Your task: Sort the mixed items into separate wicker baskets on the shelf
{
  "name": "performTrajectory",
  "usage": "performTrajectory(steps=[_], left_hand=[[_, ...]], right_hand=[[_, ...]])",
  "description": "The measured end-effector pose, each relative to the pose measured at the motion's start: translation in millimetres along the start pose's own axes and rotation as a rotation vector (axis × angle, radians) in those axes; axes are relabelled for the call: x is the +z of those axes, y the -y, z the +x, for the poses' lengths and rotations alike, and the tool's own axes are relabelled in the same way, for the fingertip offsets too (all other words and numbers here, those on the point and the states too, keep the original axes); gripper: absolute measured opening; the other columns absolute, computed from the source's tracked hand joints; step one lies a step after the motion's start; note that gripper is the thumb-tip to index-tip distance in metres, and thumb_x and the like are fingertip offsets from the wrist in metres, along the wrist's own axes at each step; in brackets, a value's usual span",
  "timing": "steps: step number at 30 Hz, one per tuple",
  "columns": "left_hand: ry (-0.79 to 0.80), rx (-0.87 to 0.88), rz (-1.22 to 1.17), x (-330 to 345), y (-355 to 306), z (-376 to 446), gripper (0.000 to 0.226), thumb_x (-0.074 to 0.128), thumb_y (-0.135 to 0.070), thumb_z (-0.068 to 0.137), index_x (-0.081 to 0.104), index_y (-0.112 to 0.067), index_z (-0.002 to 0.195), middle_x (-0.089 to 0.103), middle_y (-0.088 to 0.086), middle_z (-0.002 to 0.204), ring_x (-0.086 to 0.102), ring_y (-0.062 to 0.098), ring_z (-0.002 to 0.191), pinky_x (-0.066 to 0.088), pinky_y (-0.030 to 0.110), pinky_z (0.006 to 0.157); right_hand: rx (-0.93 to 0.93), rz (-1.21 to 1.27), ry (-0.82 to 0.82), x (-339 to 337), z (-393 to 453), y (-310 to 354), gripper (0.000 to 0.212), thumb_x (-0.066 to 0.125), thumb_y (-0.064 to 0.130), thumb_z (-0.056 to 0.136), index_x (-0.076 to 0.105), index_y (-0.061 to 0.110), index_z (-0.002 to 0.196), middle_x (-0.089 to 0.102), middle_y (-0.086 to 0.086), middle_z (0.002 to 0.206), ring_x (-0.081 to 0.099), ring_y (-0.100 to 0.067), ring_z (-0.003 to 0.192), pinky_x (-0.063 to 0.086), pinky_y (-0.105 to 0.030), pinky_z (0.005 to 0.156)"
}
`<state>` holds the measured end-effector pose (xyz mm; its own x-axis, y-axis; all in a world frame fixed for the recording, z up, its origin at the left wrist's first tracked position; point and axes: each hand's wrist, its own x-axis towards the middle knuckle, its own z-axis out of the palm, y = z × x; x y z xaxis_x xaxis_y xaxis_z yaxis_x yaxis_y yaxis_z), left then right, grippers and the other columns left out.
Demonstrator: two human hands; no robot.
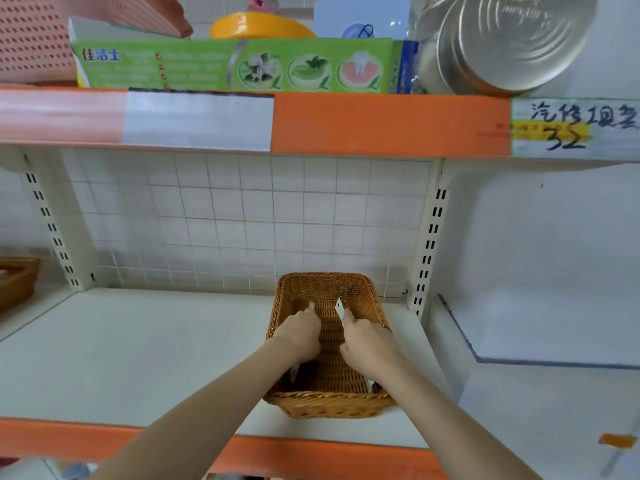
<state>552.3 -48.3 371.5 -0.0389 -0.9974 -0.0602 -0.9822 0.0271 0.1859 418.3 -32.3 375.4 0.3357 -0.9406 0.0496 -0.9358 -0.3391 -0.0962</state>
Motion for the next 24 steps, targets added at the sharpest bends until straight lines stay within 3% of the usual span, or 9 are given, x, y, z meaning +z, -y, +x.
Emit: performTrajectory(steps=[4, 7, 10, 12, 15, 19, 24], left_hand=[[-0.108, 0.004, -0.132, -12.2, -3.5, -3.1, 0.028, 0.041, -0.001, 0.093, 0.044, 0.002, 0.121, 0.056, 0.019, 0.116, 0.058, 0.033, 0.106, 0.046, 0.032, 0.077], [-0.197, 0.028, -0.200, -23.1, -0.7, -11.3, 0.019, 0.039, -0.007, 0.096, 0.044, -0.004, 0.114, 0.061, 0.016, 0.098, 0.061, 0.032, 0.089, 0.046, 0.036, 0.065], [-0.266, -0.005, -0.189, -31.6, 12.3, -23.4, 0.015, 0.036, -0.014, 0.099, 0.041, -0.006, 0.111, 0.057, 0.010, 0.086, 0.056, 0.028, 0.077, 0.043, 0.037, 0.061], [-0.300, -0.037, -0.229, -36.5, 26.2, -33.0, 0.016, 0.035, -0.014, 0.099, 0.041, -0.005, 0.112, 0.060, 0.013, 0.088, 0.058, 0.030, 0.078, 0.046, 0.039, 0.064], [-0.309, -0.102, -0.299, -40.5, 52.9, -51.2, 0.019, 0.035, -0.015, 0.099, 0.042, -0.005, 0.114, 0.062, 0.018, 0.095, 0.058, 0.031, 0.081, 0.046, 0.038, 0.065], [-0.296, -0.215, -0.347, -44.7, 100.1, -77.8, 0.021, 0.039, -0.017, 0.095, 0.044, -0.005, 0.111, 0.056, 0.012, 0.092, 0.054, 0.028, 0.075, 0.041, 0.032, 0.060], [-0.283, -0.295, -0.350, -49.3, 169.9, -116.0, 0.023, 0.043, -0.017, 0.093, 0.046, -0.004, 0.111, 0.055, 0.010, 0.090, 0.052, 0.027, 0.075, 0.040, 0.031, 0.061]], right_hand=[[0.009, 0.121, -0.010, -2.4, 2.7, 1.6, 0.062, 0.041, 0.014, 0.096, 0.015, 0.009, 0.152, 0.064, -0.011, 0.109, 0.064, -0.028, 0.093, 0.046, -0.032, 0.066], [0.023, 0.191, -0.050, -8.4, 4.0, 6.8, 0.061, 0.041, 0.018, 0.098, 0.014, 0.009, 0.153, 0.065, -0.011, 0.108, 0.064, -0.029, 0.094, 0.044, -0.031, 0.065], [0.012, 0.279, -0.078, -11.8, 4.0, 20.3, 0.061, 0.041, 0.019, 0.098, 0.016, 0.009, 0.153, 0.065, -0.007, 0.093, 0.063, -0.022, 0.077, 0.045, -0.030, 0.058], [-0.005, 0.348, -0.078, -14.0, 5.6, 33.4, 0.059, 0.042, 0.019, 0.098, 0.019, 0.010, 0.151, 0.062, -0.005, 0.085, 0.058, -0.018, 0.066, 0.044, -0.028, 0.054], [-0.045, 0.428, -0.071, -19.5, 6.3, 59.9, 0.061, 0.042, 0.020, 0.097, 0.016, 0.012, 0.152, 0.062, -0.007, 0.090, 0.056, -0.020, 0.072, 0.043, -0.031, 0.060], [-0.122, 0.475, -0.048, -18.8, 5.9, 109.2, 0.058, 0.041, 0.017, 0.096, 0.020, 0.016, 0.150, 0.054, -0.001, 0.078, 0.052, -0.017, 0.065, 0.037, -0.029, 0.053], [-0.172, 0.424, -0.021, -13.2, 3.3, 180.4, 0.051, 0.040, 0.018, 0.096, 0.029, 0.014, 0.145, 0.061, -0.013, 0.105, 0.055, -0.027, 0.083, 0.038, -0.031, 0.063]])
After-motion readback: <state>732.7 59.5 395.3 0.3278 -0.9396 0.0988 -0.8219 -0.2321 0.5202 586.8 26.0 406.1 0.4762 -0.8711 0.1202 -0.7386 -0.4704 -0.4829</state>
